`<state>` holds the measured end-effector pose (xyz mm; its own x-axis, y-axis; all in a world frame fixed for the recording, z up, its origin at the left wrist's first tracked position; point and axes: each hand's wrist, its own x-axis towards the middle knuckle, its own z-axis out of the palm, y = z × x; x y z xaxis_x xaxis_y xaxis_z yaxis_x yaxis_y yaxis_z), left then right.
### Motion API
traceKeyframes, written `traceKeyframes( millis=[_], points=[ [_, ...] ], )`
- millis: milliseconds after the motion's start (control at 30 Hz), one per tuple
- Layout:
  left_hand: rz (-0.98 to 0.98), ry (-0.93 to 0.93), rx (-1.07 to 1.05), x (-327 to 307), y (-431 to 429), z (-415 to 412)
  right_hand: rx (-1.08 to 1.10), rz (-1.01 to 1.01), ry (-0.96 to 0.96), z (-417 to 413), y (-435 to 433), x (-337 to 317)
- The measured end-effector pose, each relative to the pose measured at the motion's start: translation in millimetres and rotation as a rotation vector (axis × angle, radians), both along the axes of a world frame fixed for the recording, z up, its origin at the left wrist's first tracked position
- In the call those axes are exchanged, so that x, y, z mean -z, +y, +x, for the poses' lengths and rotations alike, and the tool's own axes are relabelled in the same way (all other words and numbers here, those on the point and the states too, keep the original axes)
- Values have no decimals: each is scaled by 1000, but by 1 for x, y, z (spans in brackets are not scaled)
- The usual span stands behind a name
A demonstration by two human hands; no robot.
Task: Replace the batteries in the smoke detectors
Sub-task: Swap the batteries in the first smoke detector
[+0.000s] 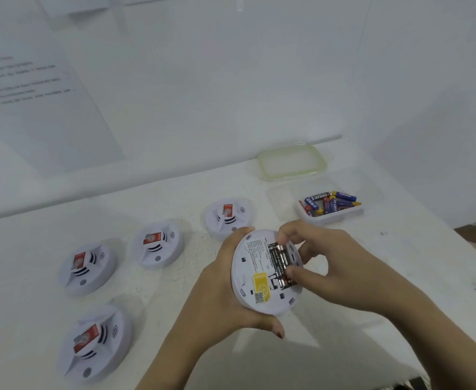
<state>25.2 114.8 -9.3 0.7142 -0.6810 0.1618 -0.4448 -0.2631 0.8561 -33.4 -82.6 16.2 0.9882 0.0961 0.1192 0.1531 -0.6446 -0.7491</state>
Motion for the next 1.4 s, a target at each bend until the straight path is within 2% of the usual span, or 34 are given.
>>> traceKeyframes(
  millis=[400,633,1067,1233,1400],
  points=[
    [62,-50,28,-4,-42,-8,-3,61,-9,-15,-41,3],
    [-24,-65,-8,-7,-68,-11,125,110,-227,-27,-56,16],
    [-6,-61,16,3,-98,-37,11,99,-113,-42,-95,17],
    [-17,-63,-58,11,-105,-44,-40,170,-135,-45,-104,19],
    [-47,-103,-109,14,-112,-50,-27,157,-176,-44,-109,29]
  ],
)
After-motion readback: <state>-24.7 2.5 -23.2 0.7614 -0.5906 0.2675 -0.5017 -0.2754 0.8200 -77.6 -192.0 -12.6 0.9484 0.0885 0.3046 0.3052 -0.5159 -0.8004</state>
